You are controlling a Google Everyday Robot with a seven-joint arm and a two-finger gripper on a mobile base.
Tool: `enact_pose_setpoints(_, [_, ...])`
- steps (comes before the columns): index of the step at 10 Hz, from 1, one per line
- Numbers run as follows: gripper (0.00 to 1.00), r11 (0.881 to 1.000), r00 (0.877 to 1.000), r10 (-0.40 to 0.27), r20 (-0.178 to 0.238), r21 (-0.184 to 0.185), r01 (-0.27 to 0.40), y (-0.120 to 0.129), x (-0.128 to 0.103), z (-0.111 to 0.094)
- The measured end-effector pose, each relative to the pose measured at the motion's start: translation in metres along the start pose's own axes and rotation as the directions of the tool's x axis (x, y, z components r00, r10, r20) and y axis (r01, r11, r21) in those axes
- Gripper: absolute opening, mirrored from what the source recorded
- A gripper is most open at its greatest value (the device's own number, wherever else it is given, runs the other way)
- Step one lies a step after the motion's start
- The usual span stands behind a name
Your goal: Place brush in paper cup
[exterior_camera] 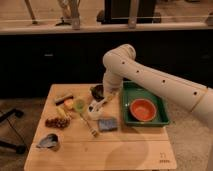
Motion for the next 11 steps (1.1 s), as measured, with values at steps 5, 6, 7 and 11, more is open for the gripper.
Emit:
enact_pose_setpoints(5, [0.01,1.0,0.999,-0.016,-0.035,0.018,0.016,-0.003,0.001,0.009])
enact_pose_setpoints(6, [0.01,1.0,0.999,-0.023,-0.042,0.012,0.024,-0.004,-0.001,0.012])
enact_pose_setpoints(7, [0.01,1.0,0.998,-0.027,-0.049,0.006,0.027,-0.004,-0.001,0.014])
enact_pose_setpoints(11, [0.01,0.999,0.996,-0.038,-0.085,-0.013,0.037,-0.003,-0.001,0.021])
